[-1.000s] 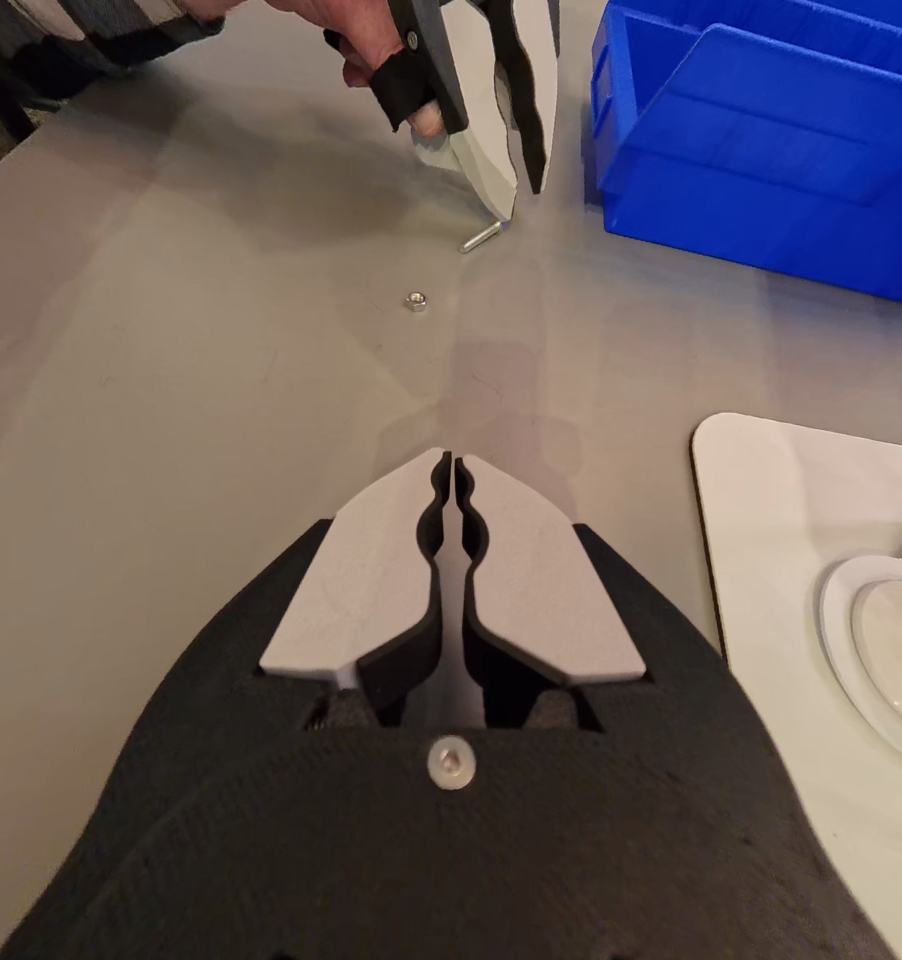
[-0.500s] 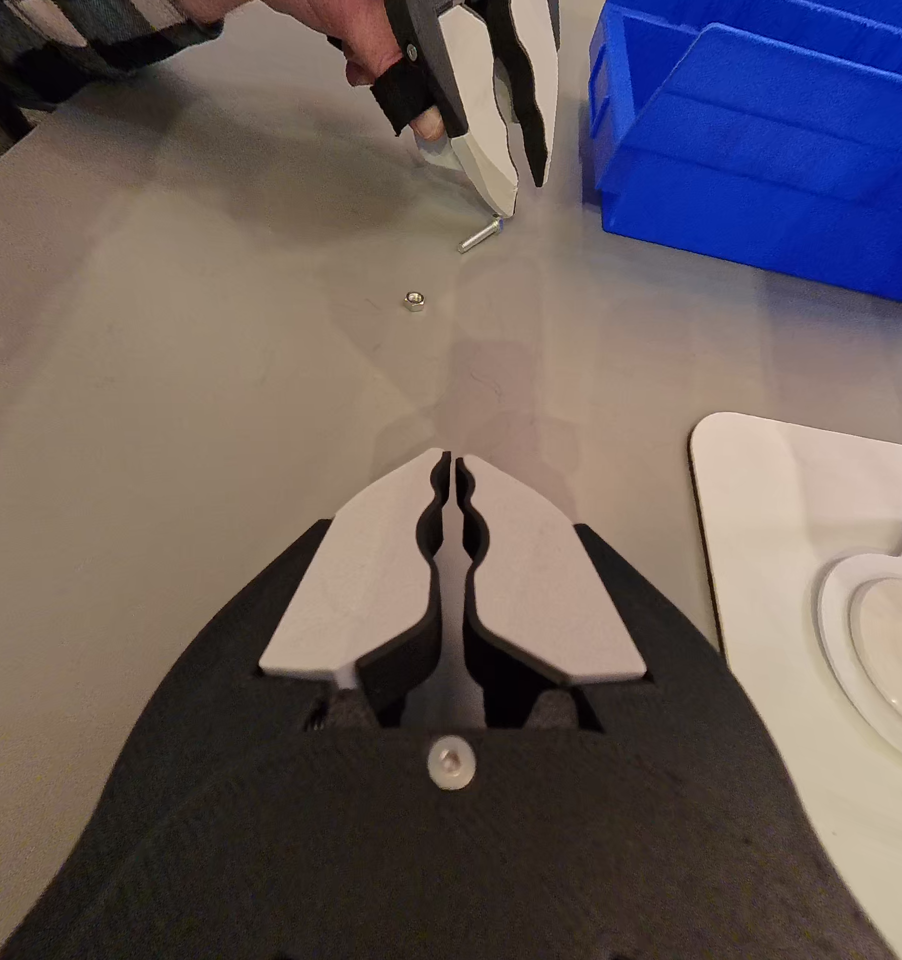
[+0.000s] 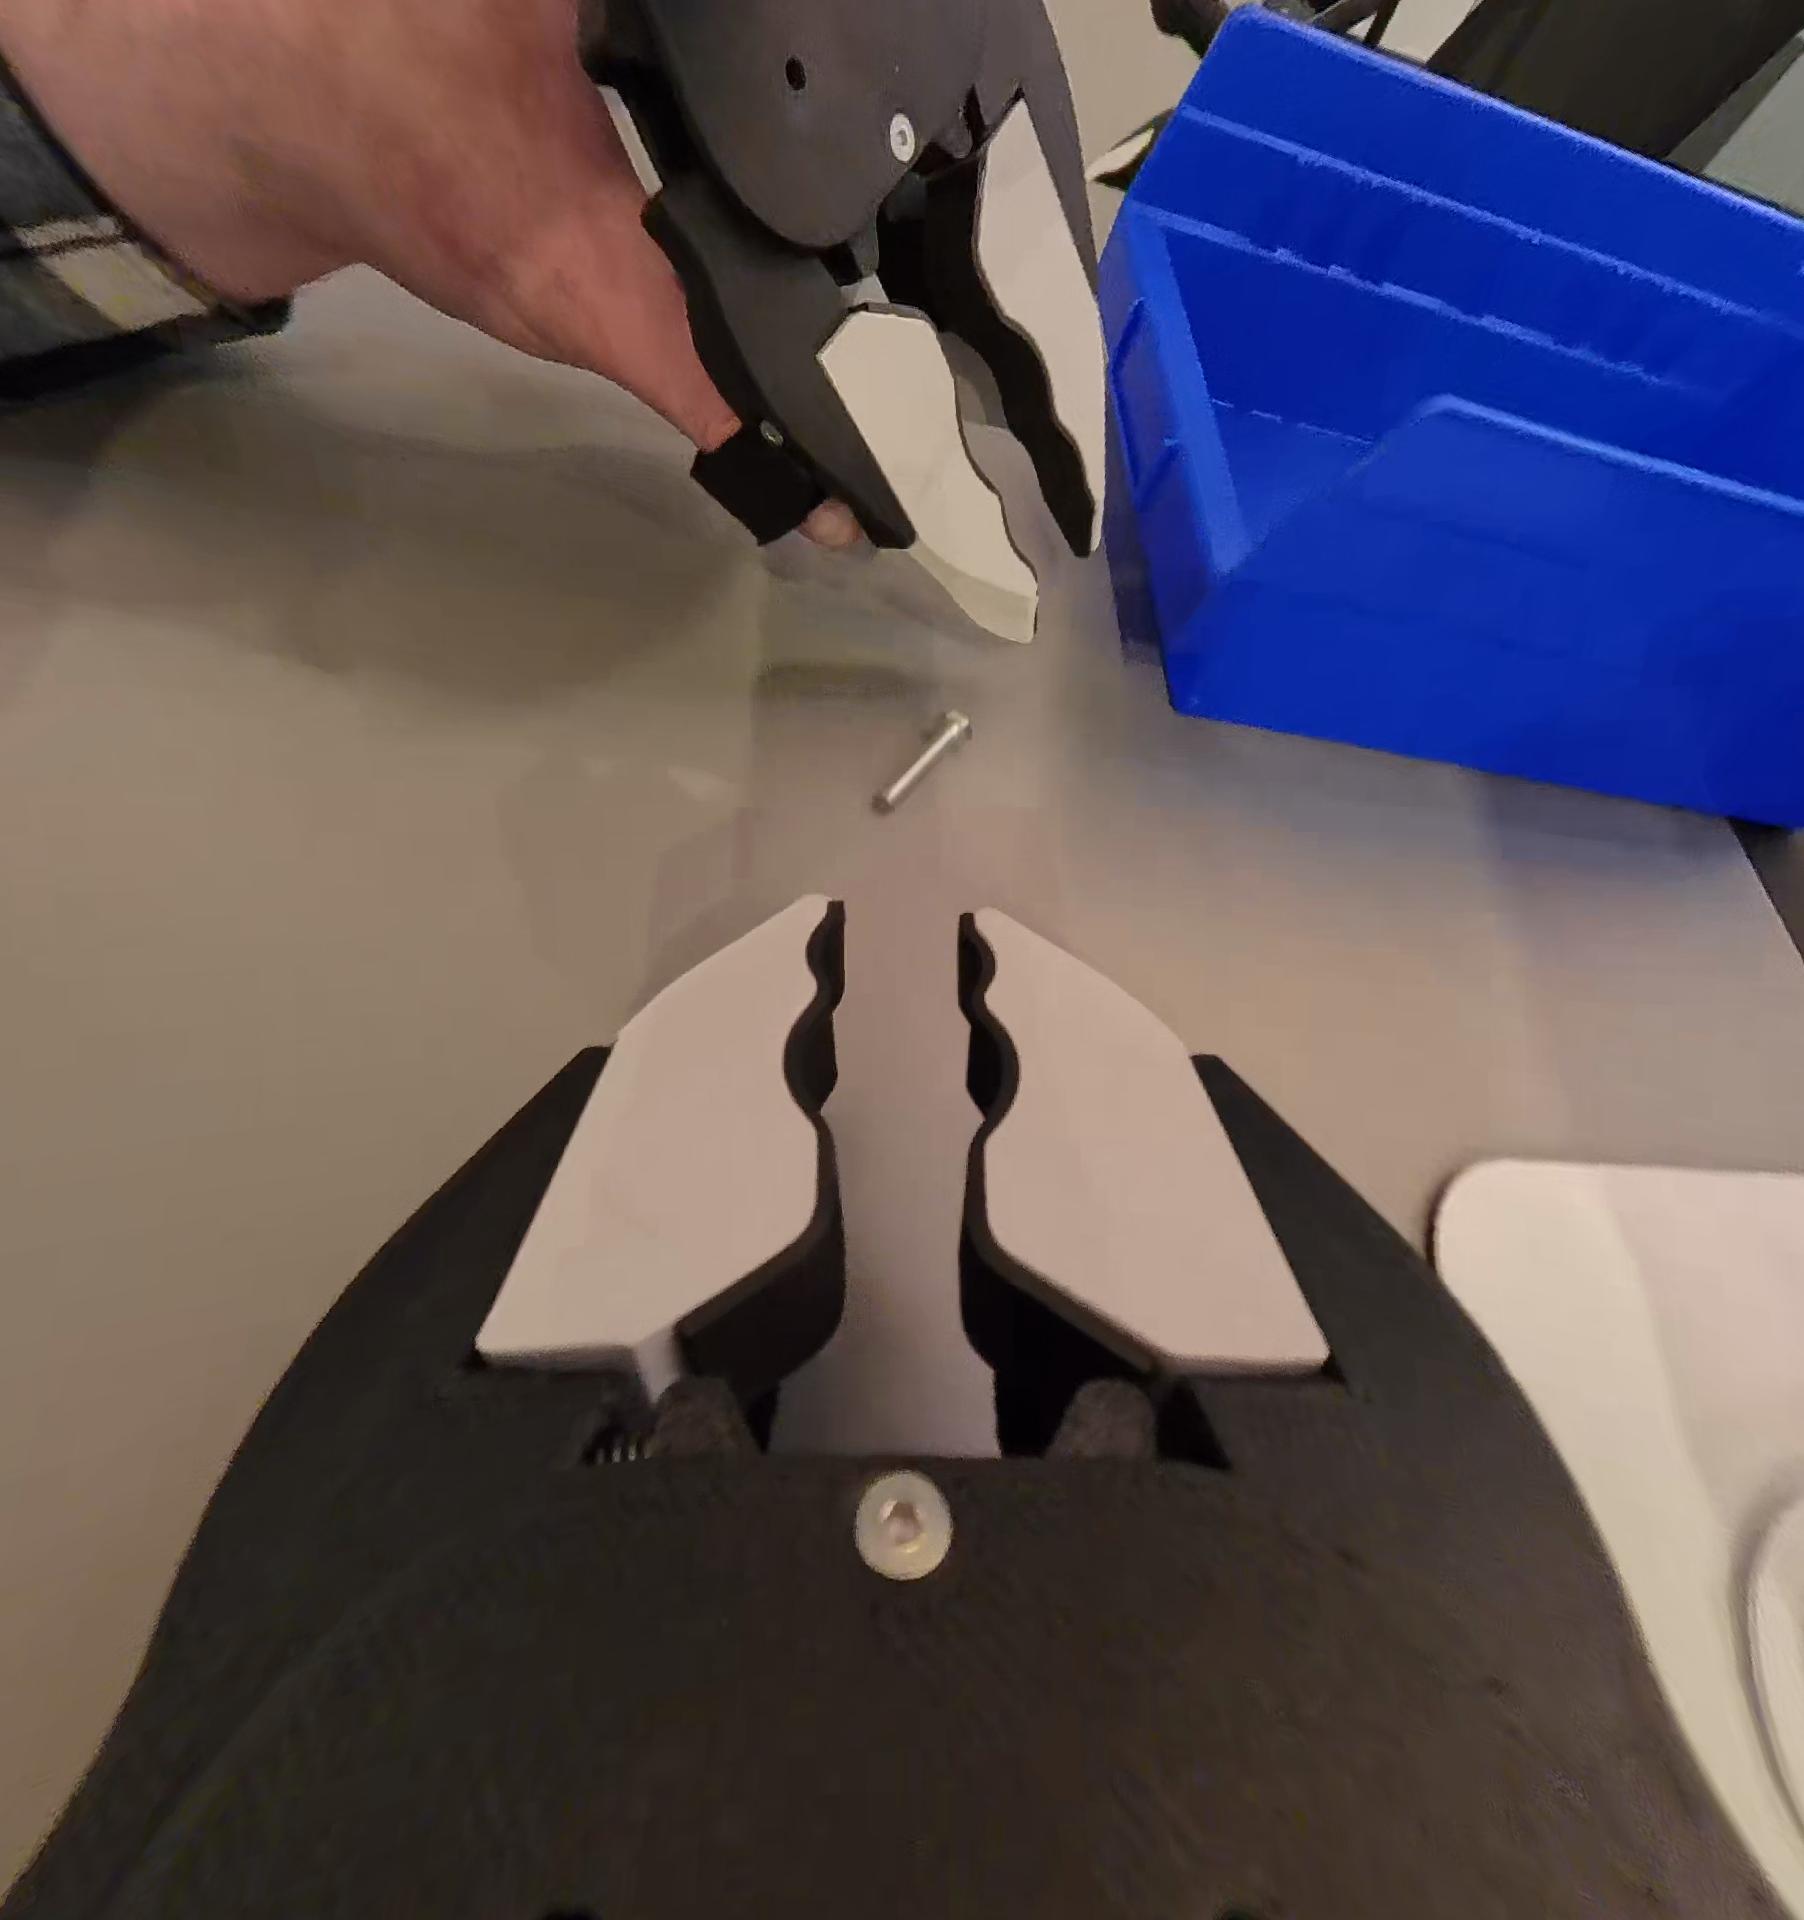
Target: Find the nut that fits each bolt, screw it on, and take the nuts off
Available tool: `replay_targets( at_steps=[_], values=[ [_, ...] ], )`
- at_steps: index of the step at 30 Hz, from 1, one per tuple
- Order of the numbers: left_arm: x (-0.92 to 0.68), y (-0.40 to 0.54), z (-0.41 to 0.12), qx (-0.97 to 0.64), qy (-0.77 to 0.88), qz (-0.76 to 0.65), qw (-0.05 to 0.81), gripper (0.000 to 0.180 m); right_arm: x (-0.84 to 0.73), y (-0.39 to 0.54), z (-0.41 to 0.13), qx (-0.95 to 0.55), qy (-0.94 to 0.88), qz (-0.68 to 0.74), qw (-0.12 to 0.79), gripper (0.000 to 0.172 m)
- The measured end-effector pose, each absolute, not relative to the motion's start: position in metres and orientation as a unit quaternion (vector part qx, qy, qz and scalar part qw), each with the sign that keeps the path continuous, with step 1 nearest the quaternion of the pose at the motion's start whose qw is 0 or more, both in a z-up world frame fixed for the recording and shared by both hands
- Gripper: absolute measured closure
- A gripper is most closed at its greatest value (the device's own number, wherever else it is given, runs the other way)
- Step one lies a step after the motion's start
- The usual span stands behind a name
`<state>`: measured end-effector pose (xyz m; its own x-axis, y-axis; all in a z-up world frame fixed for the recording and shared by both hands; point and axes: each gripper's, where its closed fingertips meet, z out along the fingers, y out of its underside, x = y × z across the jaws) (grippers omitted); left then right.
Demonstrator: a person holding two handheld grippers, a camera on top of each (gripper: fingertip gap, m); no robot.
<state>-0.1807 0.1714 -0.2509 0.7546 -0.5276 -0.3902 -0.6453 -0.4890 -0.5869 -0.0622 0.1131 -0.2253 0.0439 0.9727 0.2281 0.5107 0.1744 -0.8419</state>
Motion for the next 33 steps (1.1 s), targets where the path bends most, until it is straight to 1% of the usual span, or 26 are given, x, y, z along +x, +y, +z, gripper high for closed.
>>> replay_targets(
  at_steps=[4, 9, 16, 21, 24, 26, 33],
  values=[
    [-0.191, 0.172, -0.253, -0.863, 0.327, 0.073, 0.378, 0.153, -0.095, 0.115, -0.234, -0.593, -0.641, 0.276, 0.401, 0.148],
    [-0.195, 0.174, -0.252, -0.864, 0.318, 0.060, 0.385, 0.153, -0.114, 0.124, -0.241, -0.619, -0.631, 0.291, 0.366, 0.151],
    [-0.195, 0.174, -0.252, -0.864, 0.316, 0.056, 0.387, 0.153, -0.127, 0.129, -0.258, -0.634, -0.654, 0.255, 0.325, 0.149],
    [-0.194, 0.174, -0.254, -0.865, 0.317, 0.055, 0.386, 0.153, -0.130, 0.125, -0.267, -0.629, -0.676, 0.237, 0.302, 0.155],
    [-0.194, 0.174, -0.255, -0.865, 0.317, 0.054, 0.386, 0.153, -0.132, 0.124, -0.269, -0.634, -0.677, 0.242, 0.285, 0.155],
    [-0.195, 0.175, -0.255, -0.864, 0.317, 0.055, 0.386, 0.153, -0.132, 0.123, -0.269, -0.636, -0.676, 0.249, 0.276, 0.159],
    [-0.194, 0.175, -0.256, -0.865, 0.318, 0.054, 0.385, 0.153, -0.131, 0.124, -0.269, -0.638, -0.675, 0.252, 0.273, 0.163]
  ],
)
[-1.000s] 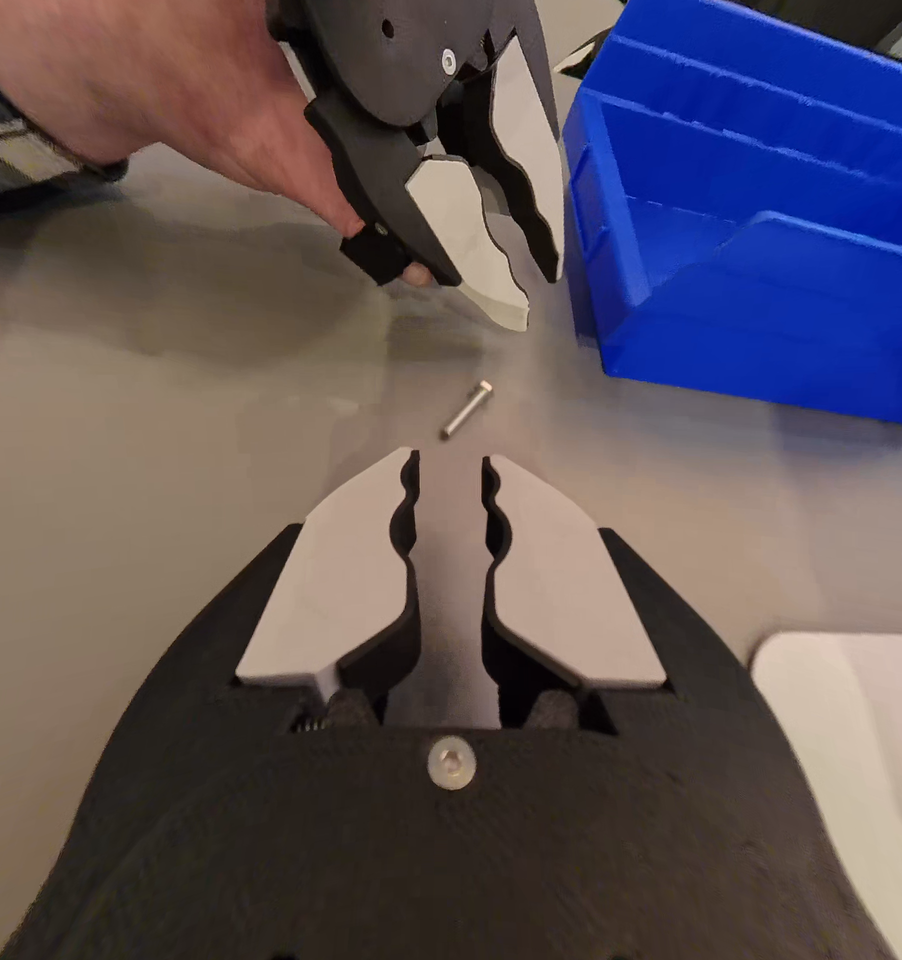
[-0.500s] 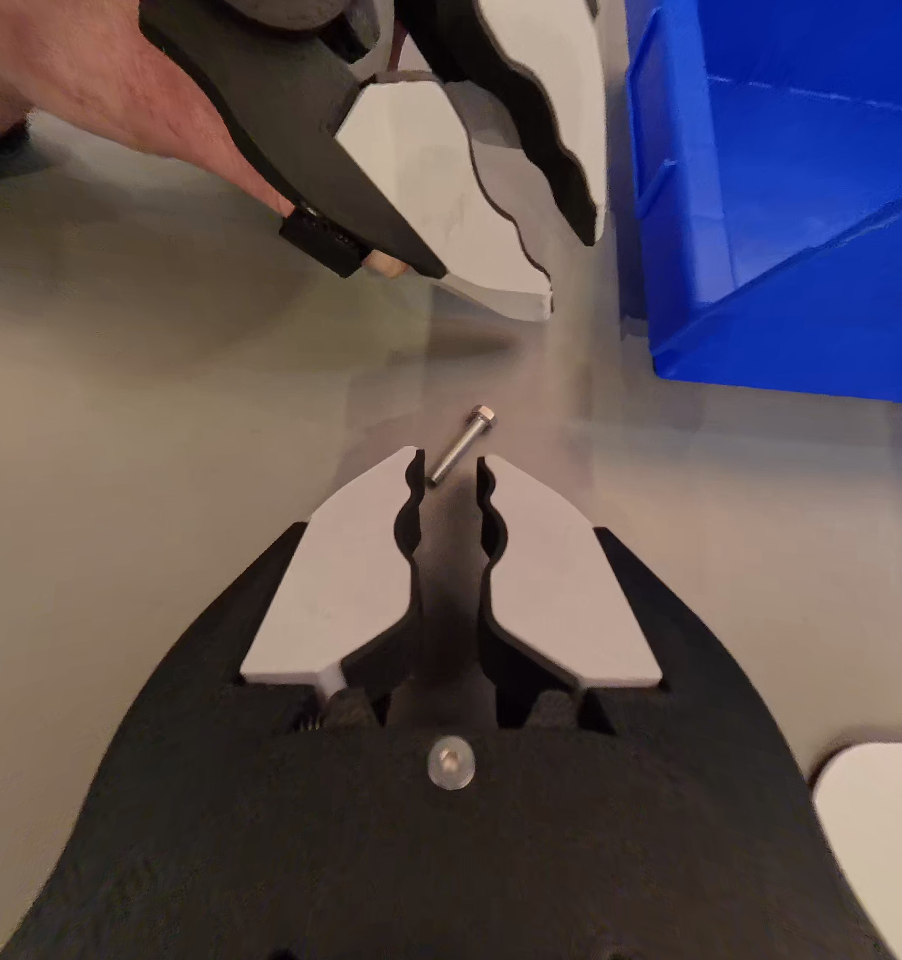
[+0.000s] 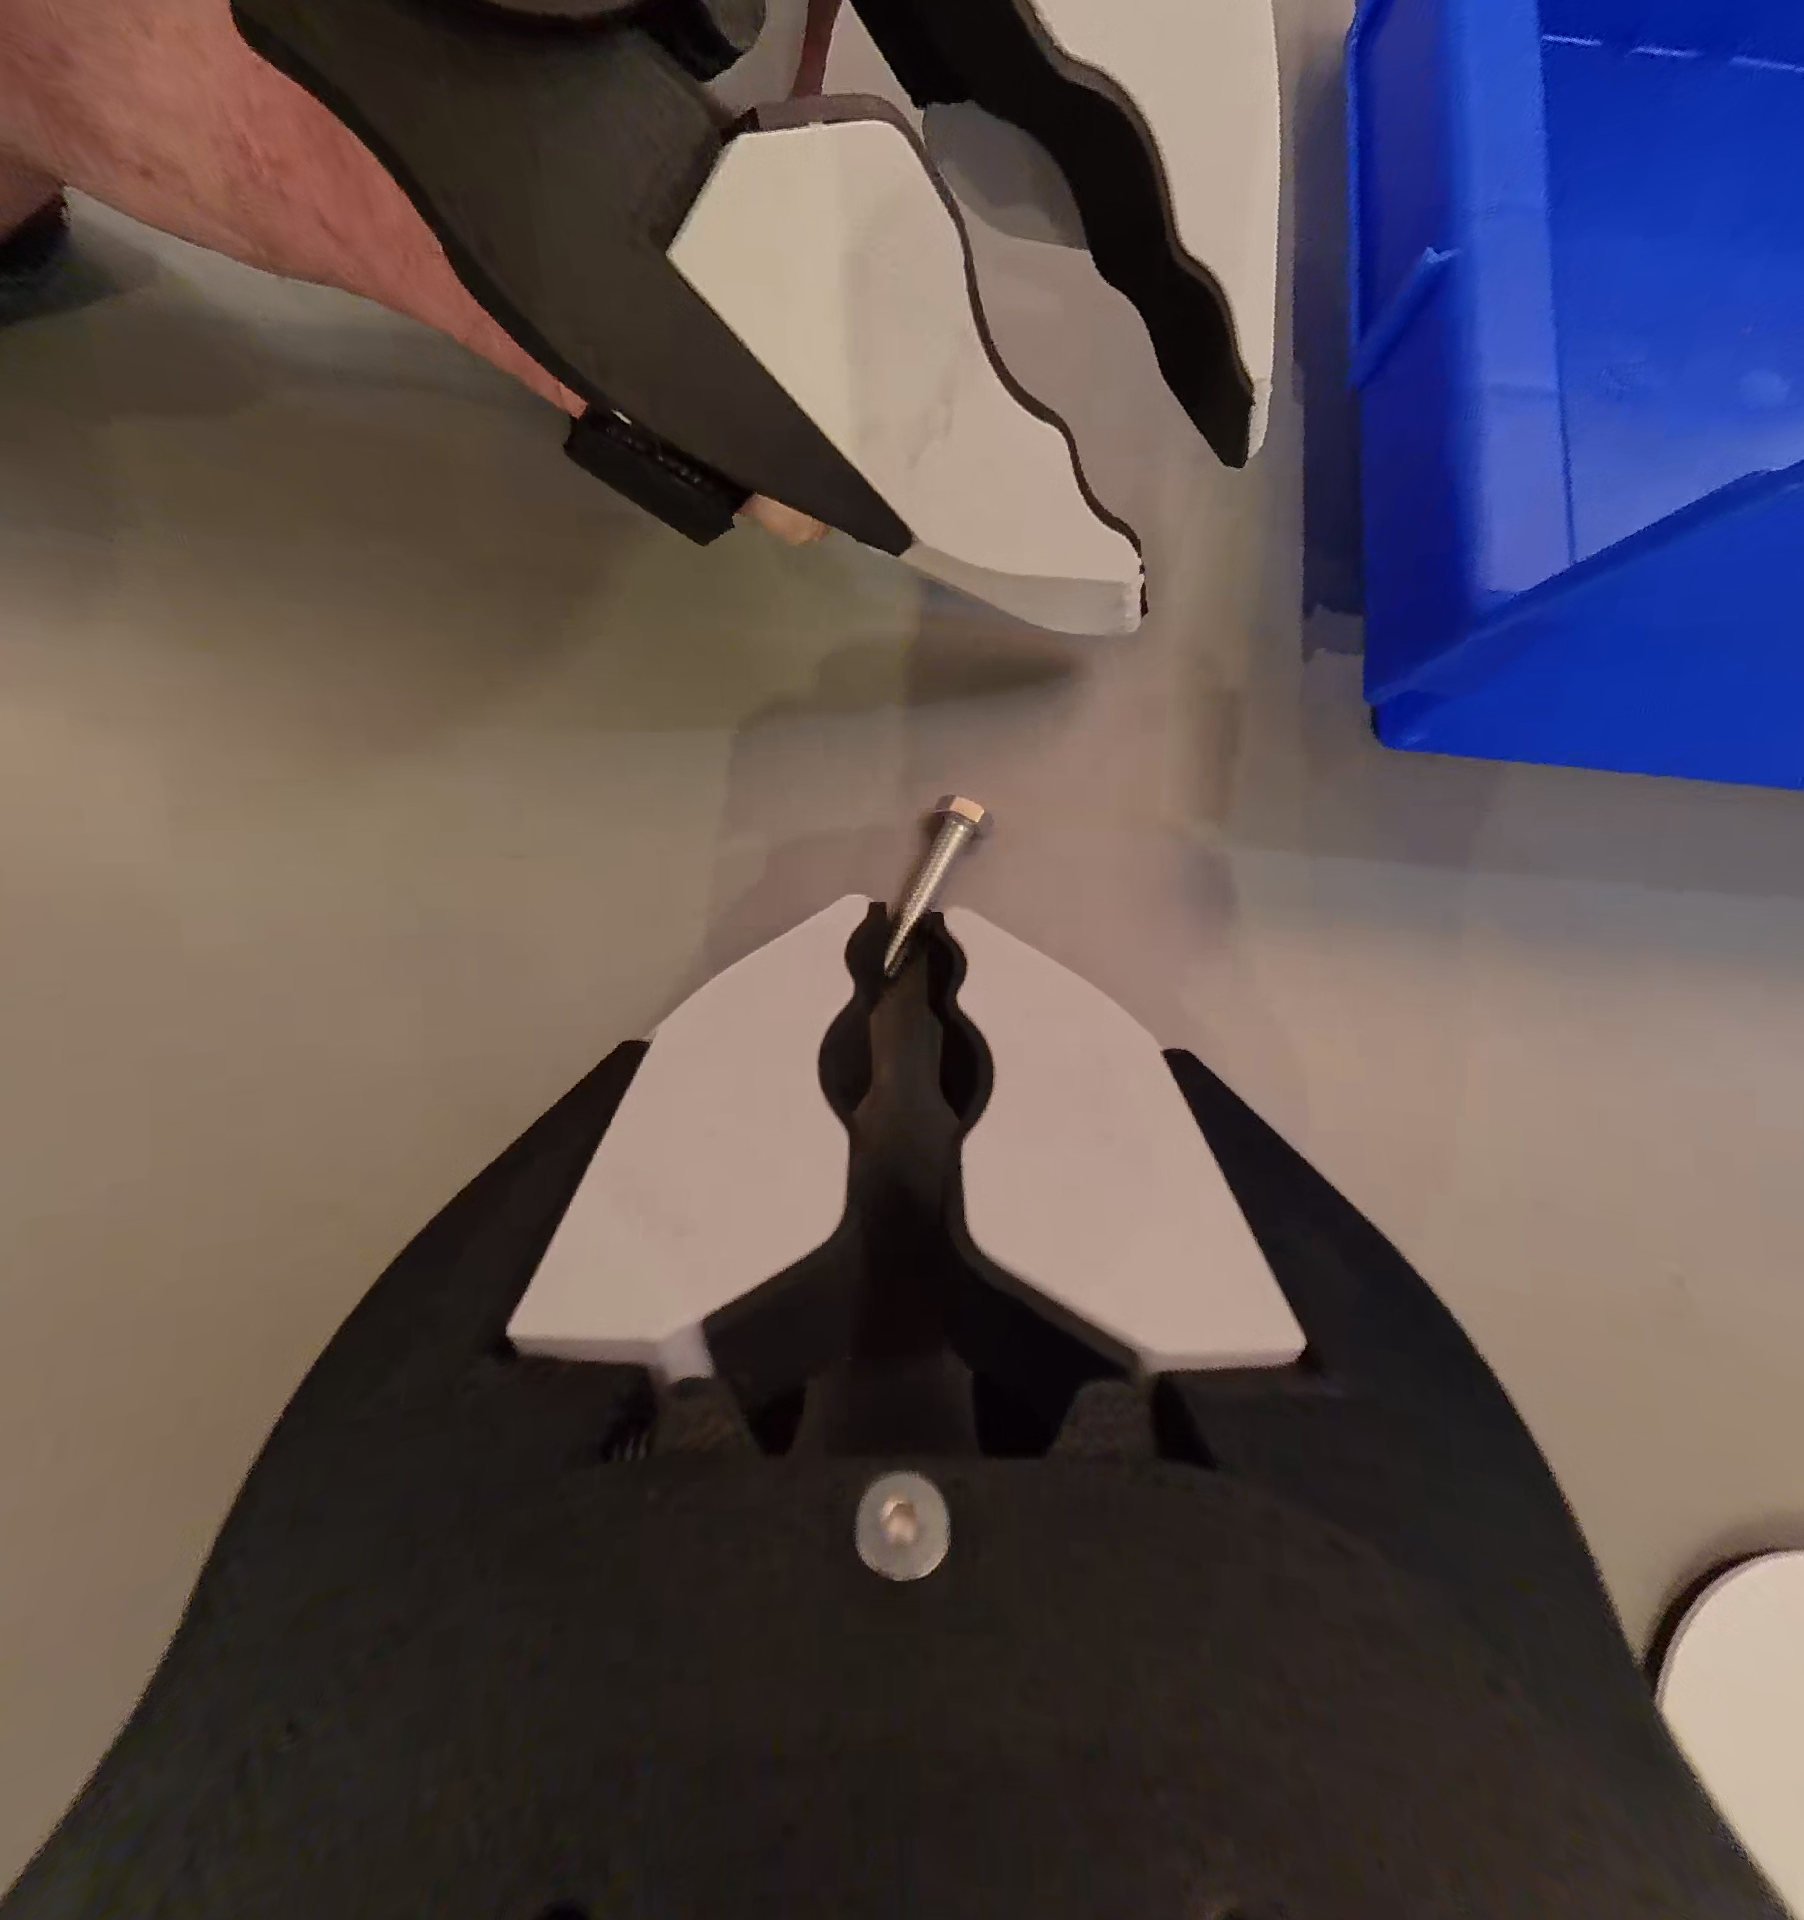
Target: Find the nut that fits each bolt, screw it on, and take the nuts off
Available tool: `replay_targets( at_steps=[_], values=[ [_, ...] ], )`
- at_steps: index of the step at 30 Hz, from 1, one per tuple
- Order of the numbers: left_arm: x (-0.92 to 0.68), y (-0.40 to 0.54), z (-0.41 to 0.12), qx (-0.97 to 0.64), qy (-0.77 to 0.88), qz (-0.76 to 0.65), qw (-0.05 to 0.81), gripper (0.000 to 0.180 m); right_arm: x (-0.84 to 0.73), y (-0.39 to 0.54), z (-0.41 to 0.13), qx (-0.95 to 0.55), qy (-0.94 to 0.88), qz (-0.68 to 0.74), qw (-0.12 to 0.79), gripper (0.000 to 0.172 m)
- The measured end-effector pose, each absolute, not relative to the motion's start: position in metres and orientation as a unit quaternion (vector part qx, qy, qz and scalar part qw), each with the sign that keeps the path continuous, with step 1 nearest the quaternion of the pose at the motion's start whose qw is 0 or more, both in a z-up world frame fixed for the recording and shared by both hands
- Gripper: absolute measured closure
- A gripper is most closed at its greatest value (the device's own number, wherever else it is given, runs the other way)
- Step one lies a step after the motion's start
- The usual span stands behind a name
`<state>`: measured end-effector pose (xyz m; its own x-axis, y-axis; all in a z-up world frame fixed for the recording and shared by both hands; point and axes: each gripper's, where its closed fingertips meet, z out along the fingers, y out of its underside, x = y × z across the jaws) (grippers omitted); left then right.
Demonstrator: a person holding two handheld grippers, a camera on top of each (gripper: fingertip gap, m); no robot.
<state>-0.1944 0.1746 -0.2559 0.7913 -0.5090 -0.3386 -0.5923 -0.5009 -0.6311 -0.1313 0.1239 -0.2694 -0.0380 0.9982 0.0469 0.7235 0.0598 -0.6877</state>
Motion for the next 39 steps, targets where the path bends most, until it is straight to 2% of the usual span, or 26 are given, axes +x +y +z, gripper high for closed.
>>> replay_targets(
  at_steps=[26, 33, 39],
  values=[
    [-0.192, 0.174, -0.254, -0.855, 0.333, 0.064, 0.393, 0.150, -0.128, 0.123, -0.268, -0.623, -0.686, 0.257, 0.274, 0.166],
    [-0.171, 0.161, -0.240, -0.815, 0.408, 0.029, 0.410, 0.144, -0.119, 0.132, -0.263, -0.610, -0.687, 0.277, 0.279, 0.166],
    [-0.158, 0.144, -0.245, -0.781, 0.504, 0.021, 0.368, 0.143, -0.115, 0.133, -0.261, -0.597, -0.695, 0.289, 0.276, 0.166]
  ],
)
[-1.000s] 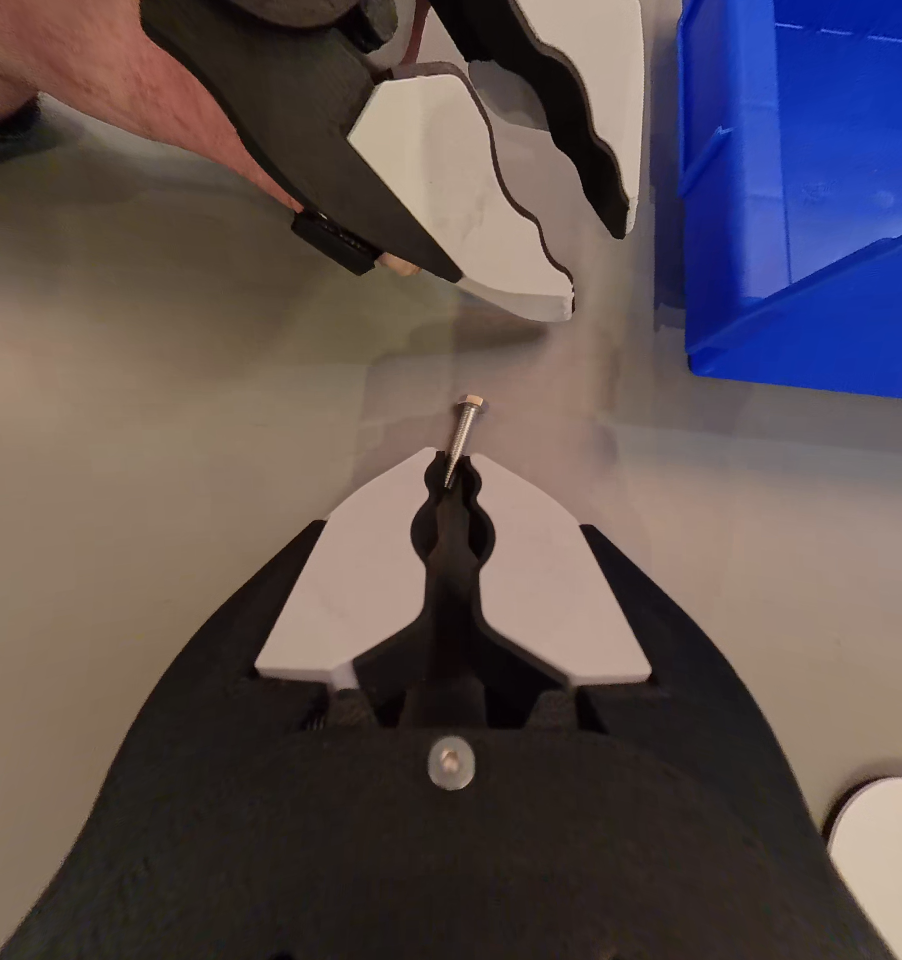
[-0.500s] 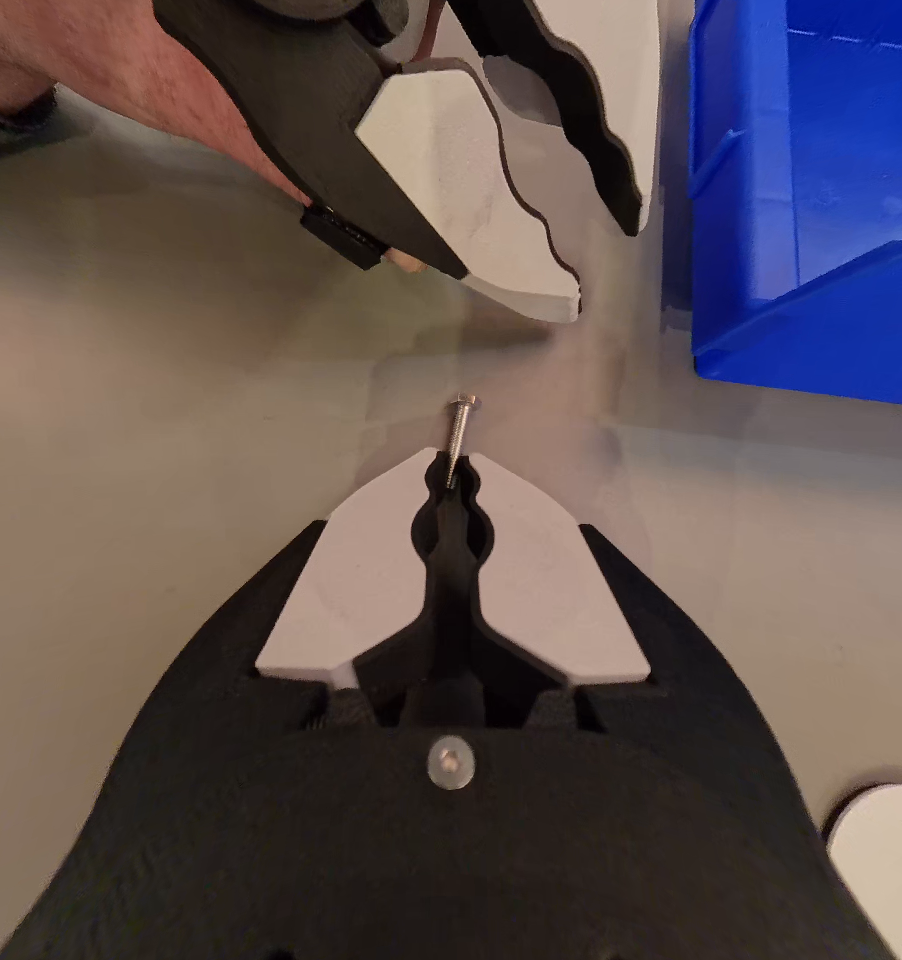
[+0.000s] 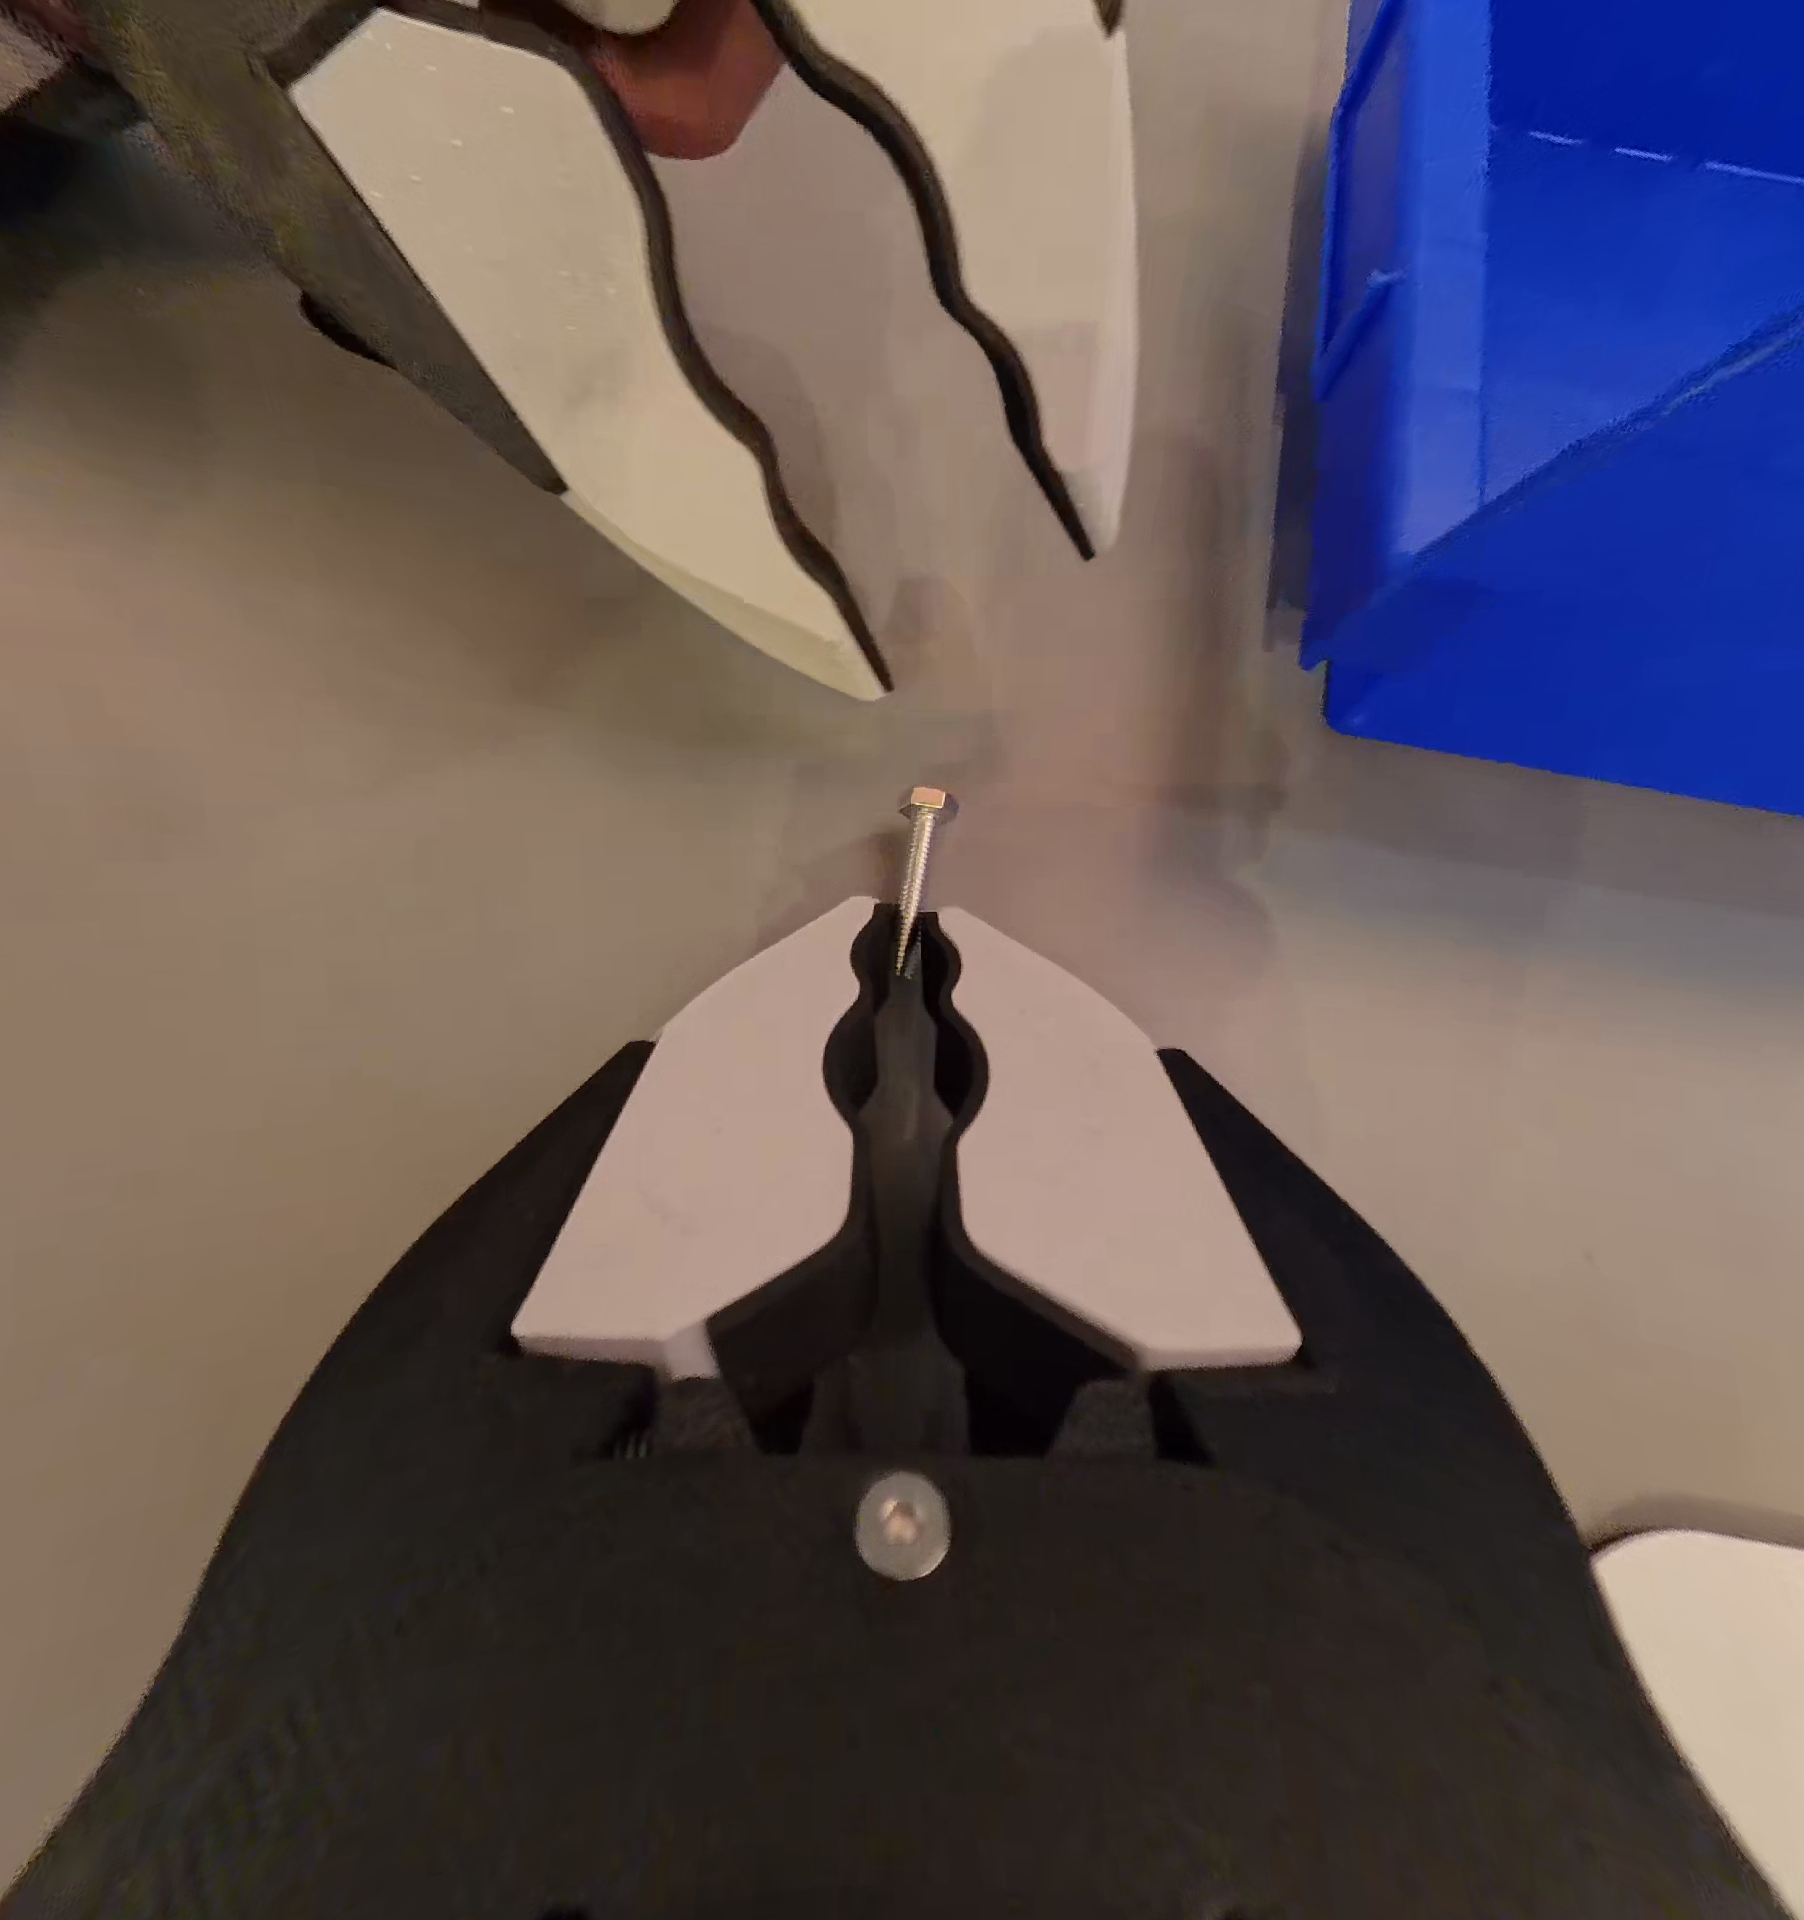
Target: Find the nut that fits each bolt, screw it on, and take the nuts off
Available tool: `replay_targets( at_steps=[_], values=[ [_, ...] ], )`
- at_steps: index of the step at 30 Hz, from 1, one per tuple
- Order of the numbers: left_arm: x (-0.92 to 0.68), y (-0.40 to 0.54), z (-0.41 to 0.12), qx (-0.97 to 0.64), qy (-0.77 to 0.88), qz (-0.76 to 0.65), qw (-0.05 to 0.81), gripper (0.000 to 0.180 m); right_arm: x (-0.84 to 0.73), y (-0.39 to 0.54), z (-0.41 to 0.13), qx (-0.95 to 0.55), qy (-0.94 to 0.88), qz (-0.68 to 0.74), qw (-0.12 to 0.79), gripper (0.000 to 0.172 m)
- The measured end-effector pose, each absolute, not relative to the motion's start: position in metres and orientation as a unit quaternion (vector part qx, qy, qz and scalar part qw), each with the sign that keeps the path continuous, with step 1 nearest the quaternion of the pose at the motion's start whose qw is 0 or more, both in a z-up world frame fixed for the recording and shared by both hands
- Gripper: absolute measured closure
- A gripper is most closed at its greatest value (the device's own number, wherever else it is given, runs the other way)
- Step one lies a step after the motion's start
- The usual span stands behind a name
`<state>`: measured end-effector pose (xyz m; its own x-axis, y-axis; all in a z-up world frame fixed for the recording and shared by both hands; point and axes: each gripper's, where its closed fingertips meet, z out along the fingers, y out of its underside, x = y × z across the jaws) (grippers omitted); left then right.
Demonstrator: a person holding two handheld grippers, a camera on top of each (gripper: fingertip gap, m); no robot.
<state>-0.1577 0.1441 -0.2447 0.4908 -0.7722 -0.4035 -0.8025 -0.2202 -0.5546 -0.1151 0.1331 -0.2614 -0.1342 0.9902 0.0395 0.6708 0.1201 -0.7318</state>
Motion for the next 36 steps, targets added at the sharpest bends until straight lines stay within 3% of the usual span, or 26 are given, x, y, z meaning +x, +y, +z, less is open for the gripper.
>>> replay_targets(
  at_steps=[13, 29, 36],
  values=[
    [-0.132, 0.137, -0.254, -0.718, 0.637, 0.031, 0.278, 0.144, -0.110, 0.129, -0.257, -0.587, -0.696, 0.337, 0.240, 0.166],
    [-0.122, 0.136, -0.264, -0.690, 0.664, 0.065, 0.281, 0.151, -0.107, 0.126, -0.255, -0.592, -0.684, 0.368, 0.214, 0.166],
    [-0.121, 0.133, -0.267, -0.686, 0.671, 0.068, 0.275, 0.163, -0.107, 0.126, -0.256, -0.594, -0.683, 0.369, 0.210, 0.166]
  ],
)
